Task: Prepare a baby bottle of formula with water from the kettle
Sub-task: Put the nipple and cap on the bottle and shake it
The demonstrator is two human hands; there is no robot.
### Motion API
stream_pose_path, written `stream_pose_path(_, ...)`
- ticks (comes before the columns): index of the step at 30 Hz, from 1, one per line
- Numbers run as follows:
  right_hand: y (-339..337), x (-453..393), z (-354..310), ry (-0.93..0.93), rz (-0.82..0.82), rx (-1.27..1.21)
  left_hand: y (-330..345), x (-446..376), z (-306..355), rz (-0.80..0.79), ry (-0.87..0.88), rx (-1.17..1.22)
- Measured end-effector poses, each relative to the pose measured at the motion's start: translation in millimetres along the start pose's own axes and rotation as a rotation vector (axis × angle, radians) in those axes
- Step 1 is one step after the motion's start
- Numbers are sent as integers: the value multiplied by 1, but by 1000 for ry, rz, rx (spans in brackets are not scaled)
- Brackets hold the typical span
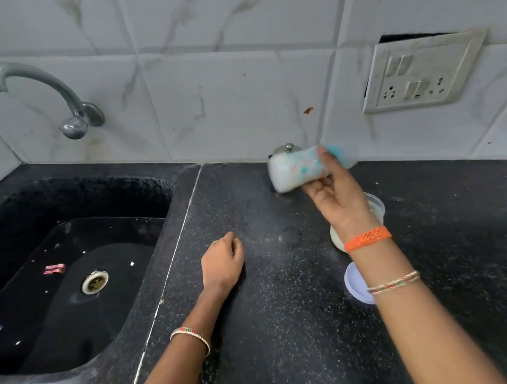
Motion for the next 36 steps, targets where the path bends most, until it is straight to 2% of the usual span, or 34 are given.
stream_pose_path(1,0,-1,-2,-27,5,-27,1,0,-1,4,-5,2)
stream_pose_path(4,14,10,23,131,-131,247,2,0,-1,6,-4,-19)
stream_pose_path(5,12,8,23,100,-112,242,2,-1,-1,9,-1,-23)
stream_pose_path(8,-3,2,3,-116,39,-214,1,0,-2,25,-3,-17)
stream_pose_path(9,-6,2,3,-128,37,-261,0,2,-1,27,-9,-22)
stream_pose_path(10,-5,3,9,-88,-8,-197,0,2,-1,28,-13,-30)
stream_pose_path(13,-17,9,40,49,-111,196,2,-1,-2,20,-13,-39)
stream_pose_path(16,-34,6,43,8,-55,421,3,-1,-2,18,-18,-34)
stream_pose_path(19,-48,0,45,-70,14,813,2,0,-2,21,-18,-24)
stream_pose_path(21,-48,-2,47,-123,-3,994,2,0,-3,20,-21,-28)
stream_pose_path(27,-37,-8,45,-245,-41,1203,1,0,-2,25,-19,-17)
stream_pose_path(32,-31,2,52,-360,-51,1245,0,1,-1,19,-25,-2)
stream_pose_path(36,-31,10,69,-364,-111,1324,0,1,-4,20,-36,20)
Point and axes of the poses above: each hand's wrist, its own x-axis away from the middle knuckle, its own y-axis out of the palm, z = x × y, the point moved 9 cm from there along -x, towards the middle knuckle, and after that the axes turned 2 degrees about x, right-handed, at the moved point
